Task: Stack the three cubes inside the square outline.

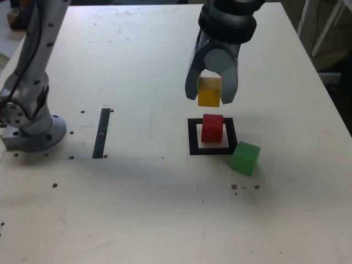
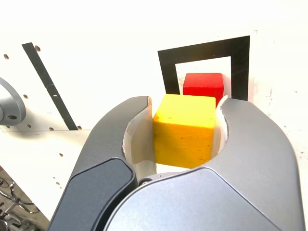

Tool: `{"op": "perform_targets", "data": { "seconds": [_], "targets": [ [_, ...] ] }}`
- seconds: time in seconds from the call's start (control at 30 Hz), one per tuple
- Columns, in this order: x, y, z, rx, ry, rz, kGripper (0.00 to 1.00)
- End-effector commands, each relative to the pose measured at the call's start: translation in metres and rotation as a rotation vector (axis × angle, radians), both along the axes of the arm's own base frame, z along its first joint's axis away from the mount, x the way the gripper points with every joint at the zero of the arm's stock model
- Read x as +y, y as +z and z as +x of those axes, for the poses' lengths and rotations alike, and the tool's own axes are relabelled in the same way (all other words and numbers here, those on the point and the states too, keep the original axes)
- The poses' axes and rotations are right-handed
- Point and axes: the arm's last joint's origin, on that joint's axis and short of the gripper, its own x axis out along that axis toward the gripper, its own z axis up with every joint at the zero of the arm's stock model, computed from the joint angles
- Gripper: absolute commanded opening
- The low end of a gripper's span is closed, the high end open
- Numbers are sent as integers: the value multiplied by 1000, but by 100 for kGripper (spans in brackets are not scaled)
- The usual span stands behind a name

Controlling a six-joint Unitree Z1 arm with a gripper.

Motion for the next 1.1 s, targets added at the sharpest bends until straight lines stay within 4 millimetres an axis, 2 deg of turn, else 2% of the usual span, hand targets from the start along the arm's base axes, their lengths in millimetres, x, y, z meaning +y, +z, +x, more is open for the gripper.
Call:
{"op": "perform_targets", "data": {
  "seconds": [0.0, 0.37, 1.07],
  "targets": [
    [-7, -11, 2, 37, -1, -7, 33],
    [-8, -27, 11, 63, -1, -15, 33],
    [-8, -34, 17, 61, -5, -19, 33]
  ]
}}
